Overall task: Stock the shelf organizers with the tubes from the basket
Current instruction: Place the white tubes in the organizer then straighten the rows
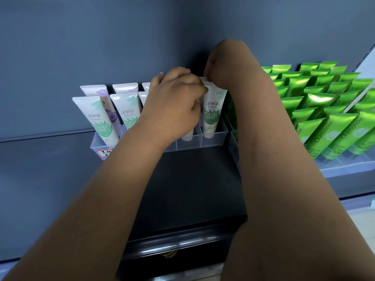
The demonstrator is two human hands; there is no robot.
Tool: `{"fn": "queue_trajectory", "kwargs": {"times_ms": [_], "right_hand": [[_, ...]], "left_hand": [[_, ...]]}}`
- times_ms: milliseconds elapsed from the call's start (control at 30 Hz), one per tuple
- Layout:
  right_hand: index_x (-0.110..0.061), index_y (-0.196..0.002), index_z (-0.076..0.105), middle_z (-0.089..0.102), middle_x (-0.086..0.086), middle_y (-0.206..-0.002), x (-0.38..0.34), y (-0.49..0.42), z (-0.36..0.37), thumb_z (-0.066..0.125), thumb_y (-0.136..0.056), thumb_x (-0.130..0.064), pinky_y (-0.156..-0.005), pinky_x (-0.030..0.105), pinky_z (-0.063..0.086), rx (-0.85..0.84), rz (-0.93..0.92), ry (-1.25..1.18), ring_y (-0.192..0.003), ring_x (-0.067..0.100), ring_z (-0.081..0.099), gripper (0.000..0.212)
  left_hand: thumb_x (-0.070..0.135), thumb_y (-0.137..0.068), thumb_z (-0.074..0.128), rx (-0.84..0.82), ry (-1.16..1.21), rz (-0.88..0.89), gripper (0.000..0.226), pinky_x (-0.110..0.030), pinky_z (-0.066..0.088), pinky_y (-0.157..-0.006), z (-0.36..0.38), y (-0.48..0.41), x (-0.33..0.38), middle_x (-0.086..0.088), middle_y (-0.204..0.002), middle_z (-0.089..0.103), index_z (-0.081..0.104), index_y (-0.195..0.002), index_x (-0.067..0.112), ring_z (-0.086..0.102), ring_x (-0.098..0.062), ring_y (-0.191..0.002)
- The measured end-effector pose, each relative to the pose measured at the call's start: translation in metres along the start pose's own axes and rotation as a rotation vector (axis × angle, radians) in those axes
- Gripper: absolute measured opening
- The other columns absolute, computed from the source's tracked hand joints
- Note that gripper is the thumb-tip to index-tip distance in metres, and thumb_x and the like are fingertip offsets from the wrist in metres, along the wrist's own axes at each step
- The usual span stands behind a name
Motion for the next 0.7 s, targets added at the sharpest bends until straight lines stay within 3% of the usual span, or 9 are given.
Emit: {"fn": "queue_trajectory", "kwargs": {"times_ms": [233, 467, 700], "right_hand": [[-0.019, -0.107, 0.076, 0.072, 0.008, -0.107, -0.0008, 0.003, 0.002, 0.054, -0.085, -0.013, -0.073, 0.027, 0.044, 0.001, 0.007, -0.01, -0.079, 0.024, 0.054, 0.032], [-0.015, -0.104, 0.076, 0.07, 0.01, -0.101, 0.0016, 0.0059, -0.0027, 0.054, -0.086, -0.013, -0.07, 0.027, 0.041, 0.029, 0.005, -0.029, -0.078, 0.023, 0.052, 0.029], [-0.015, -0.102, 0.075, 0.065, 0.007, -0.091, -0.0002, 0.0092, 0.0006, 0.052, -0.085, -0.013, -0.069, 0.027, 0.039, -0.034, 0.005, -0.027, -0.079, 0.022, 0.053, 0.028]], "left_hand": [[0.019, -0.085, 0.052, -0.004, -0.022, -0.004, 0.037, -0.055, 0.035, -0.109, 0.0026, -0.0001, 0.0007, 0.009, -0.121, 0.068, 0.074, -0.115, 0.022, 0.047, -0.023, -0.134], [0.021, -0.088, 0.057, -0.041, -0.035, -0.025, 0.043, -0.05, 0.033, -0.11, 0.0072, -0.0012, 0.0007, 0.013, -0.132, 0.062, 0.064, -0.13, 0.026, 0.042, -0.021, -0.136], [0.021, -0.086, 0.052, 0.03, -0.075, -0.062, 0.037, -0.049, 0.035, -0.106, 0.0008, 0.0007, -0.0015, 0.012, -0.122, 0.067, 0.07, -0.118, 0.025, 0.047, -0.023, -0.13]]}}
Point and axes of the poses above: each hand's wrist, its own y-axis away from the middle knuckle, its own z-axis out of the palm, x = y × z, the point moved 8 cm from there along -y, towards the middle knuckle
